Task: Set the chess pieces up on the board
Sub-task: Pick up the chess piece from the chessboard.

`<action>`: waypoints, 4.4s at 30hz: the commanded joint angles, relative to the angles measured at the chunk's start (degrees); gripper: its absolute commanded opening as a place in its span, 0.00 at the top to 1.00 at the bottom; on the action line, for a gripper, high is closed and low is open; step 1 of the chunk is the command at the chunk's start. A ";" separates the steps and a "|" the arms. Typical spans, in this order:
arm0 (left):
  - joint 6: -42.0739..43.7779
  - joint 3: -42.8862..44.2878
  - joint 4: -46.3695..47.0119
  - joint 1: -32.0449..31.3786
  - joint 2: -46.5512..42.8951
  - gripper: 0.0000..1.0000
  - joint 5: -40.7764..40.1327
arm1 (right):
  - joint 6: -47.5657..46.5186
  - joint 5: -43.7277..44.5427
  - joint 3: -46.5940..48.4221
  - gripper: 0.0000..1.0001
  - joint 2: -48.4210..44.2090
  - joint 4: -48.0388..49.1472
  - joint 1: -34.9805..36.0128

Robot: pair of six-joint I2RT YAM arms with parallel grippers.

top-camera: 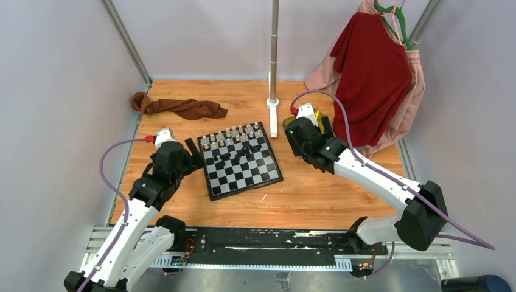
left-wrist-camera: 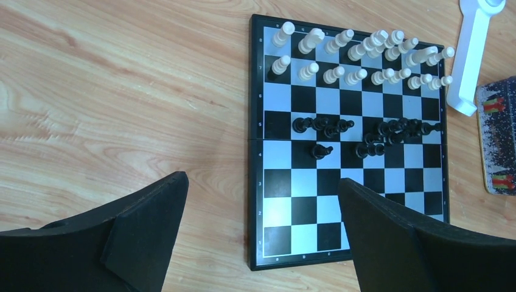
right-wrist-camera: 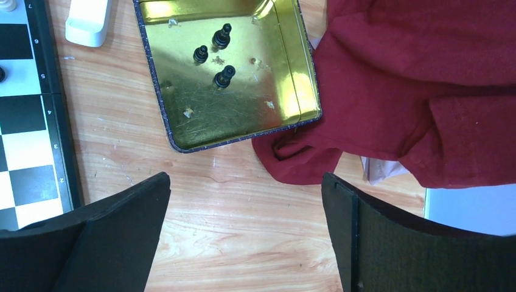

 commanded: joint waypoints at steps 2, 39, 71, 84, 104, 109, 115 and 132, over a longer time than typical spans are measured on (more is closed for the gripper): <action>-1.13 -0.62 -1.37 -0.47 -0.53 0.00 -1.56 | -3.07 1.10 1.40 0.08 0.98 0.91 0.84; -0.04 -0.89 -5.08 -0.47 -3.48 0.00 -2.33 | -1.60 -40.28 17.58 0.26 27.02 7.13 1.02; -0.19 -2.39 -4.82 -0.47 -7.81 0.00 -0.42 | -1.90 -39.78 27.31 0.57 39.59 6.88 -2.55; -0.32 -3.52 -3.79 -0.47 -7.24 0.00 -0.12 | -2.43 -41.16 30.28 0.59 43.04 6.26 -3.26; -0.23 -4.03 -3.09 -0.47 -6.46 0.00 0.13 | -2.31 -41.62 30.84 0.84 44.28 4.19 -3.66; -0.32 -4.18 -2.93 -0.47 -6.41 0.00 0.23 | -2.74 -41.13 30.79 1.00 43.79 3.70 -3.66; -0.57 -4.77 -2.54 -0.47 -6.46 0.00 0.41 | -3.21 -39.93 30.59 1.00 41.56 3.78 -3.59; -0.34 -5.16 -2.09 -0.47 -7.90 0.00 -0.35 | -1.62 -36.38 14.80 1.00 24.89 5.05 -1.84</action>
